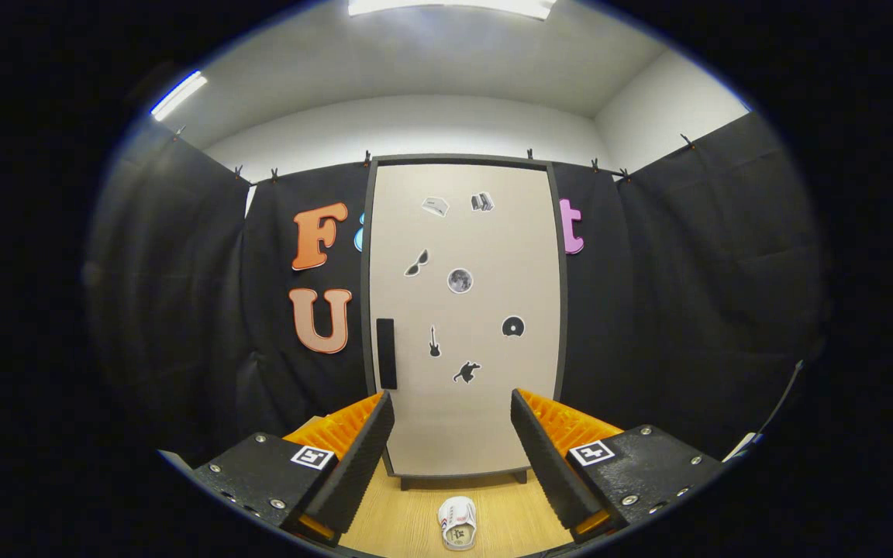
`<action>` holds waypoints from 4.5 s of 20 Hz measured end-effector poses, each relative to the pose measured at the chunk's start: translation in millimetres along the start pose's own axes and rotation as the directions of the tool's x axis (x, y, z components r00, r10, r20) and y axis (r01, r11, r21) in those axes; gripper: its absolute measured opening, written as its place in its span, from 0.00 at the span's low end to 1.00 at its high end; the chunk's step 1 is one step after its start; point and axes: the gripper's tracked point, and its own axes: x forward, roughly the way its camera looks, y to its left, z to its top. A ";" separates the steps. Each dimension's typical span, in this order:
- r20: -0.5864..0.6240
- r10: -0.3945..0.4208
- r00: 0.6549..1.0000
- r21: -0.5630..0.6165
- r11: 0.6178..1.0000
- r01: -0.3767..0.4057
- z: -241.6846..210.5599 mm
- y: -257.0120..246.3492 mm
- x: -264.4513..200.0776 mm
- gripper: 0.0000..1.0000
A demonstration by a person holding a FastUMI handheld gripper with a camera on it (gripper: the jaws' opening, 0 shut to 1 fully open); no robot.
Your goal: Open the shoe cabinet door, grab the shoes and put them into the shoe cabinet, then close the shoe cabinet door.
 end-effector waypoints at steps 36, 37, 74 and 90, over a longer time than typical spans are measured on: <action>-0.022 0.200 0.980 -0.040 0.979 -0.201 -22.3 128.1 197.8 0.95; -0.021 0.199 0.980 -0.038 0.979 -0.200 -24.1 130.1 206.4 0.95; -0.092 0.143 0.985 0.043 0.989 -0.139 -48.3 101.5 203.7 0.31; -0.086 0.098 0.991 0.051 0.994 -0.094 -43.1 44.2 127.4 0.31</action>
